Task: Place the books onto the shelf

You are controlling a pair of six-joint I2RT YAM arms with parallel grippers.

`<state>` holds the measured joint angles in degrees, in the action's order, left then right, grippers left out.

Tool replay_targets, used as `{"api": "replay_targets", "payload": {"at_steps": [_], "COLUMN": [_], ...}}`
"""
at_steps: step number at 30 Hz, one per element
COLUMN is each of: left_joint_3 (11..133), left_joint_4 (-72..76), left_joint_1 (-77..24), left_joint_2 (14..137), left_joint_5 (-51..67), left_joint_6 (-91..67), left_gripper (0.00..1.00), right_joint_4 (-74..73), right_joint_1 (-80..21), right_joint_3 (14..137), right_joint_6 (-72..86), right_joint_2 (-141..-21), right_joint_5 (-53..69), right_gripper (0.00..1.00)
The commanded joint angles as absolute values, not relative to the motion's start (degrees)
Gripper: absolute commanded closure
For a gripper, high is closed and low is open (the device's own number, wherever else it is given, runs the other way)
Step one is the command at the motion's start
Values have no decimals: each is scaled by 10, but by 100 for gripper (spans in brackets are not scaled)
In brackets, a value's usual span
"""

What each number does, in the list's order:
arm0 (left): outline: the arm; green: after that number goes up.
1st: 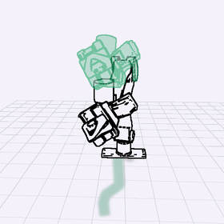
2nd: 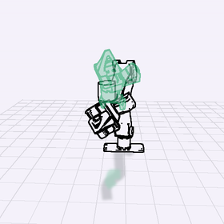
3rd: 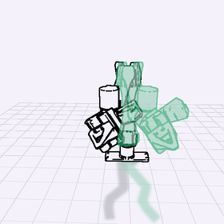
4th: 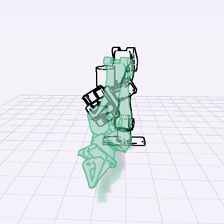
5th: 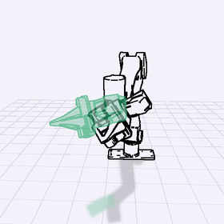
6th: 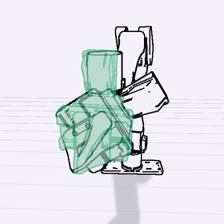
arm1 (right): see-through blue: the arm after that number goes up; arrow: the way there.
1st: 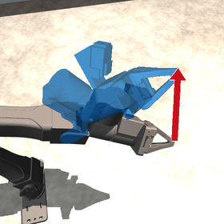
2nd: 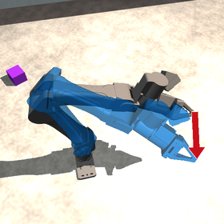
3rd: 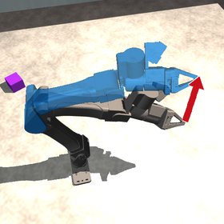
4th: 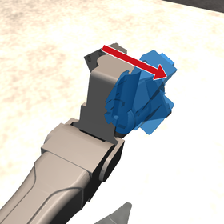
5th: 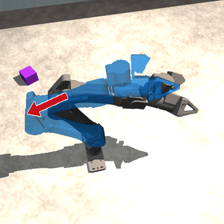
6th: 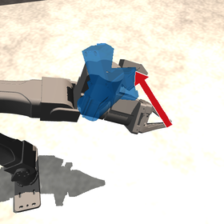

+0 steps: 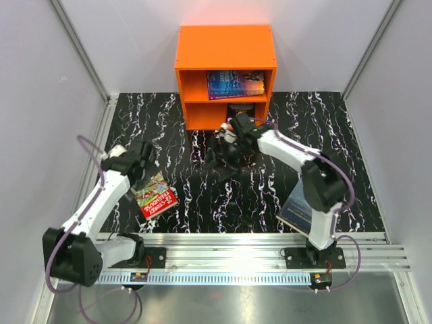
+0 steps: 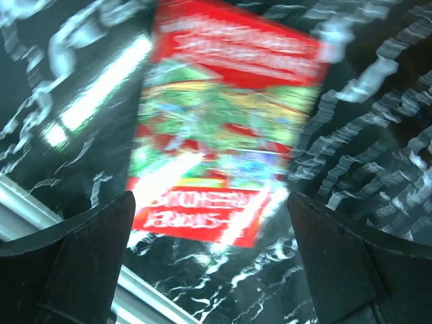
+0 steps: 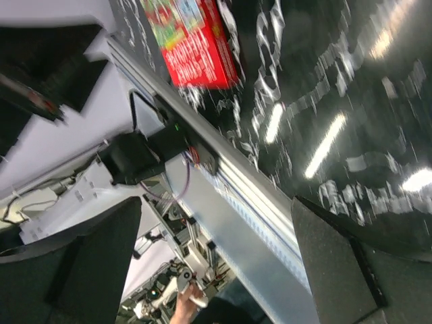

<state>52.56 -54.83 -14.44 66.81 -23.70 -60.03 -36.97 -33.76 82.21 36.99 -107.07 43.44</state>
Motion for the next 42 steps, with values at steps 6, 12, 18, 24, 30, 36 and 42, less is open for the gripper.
{"api": "replay_targets", "payload": {"at_steps": [6,12,18,24,30,36,42], "left_joint_3": [422,410,410,427,501,555,563], "left_joint_4": [-603,-531,-459,-445,-451,-370,-345], "left_joint_1": [-33,-33,-34,-43,-94,-134,-149], "left_joint_2": [612,696,788,849,895,906,924], "left_joint_5": [-220,-244,-239,-264,-309,-268,-226], "left_joint_6": [-679,-677,-697,-706,-686,-649,-628], "left_gripper": [1,1,1,9,7,60,80], "right_joint_4": [-365,-400,-392,-390,-360,-349,-347], "right_joint_1": [-381,-403,-406,-406,-406,-407,-405], "right_joint_3": [1130,1249,1248,1240,1209,1211,1208], "right_joint_6": [403,416,420,414,432,440,431], "right_joint_2": [-1313,-1426,-1457,-1484,-1496,-1513,-1510], "right_joint_5": [482,496,505,510,518,519,519], "right_gripper": [0,0,0,0,0,0,0]}}
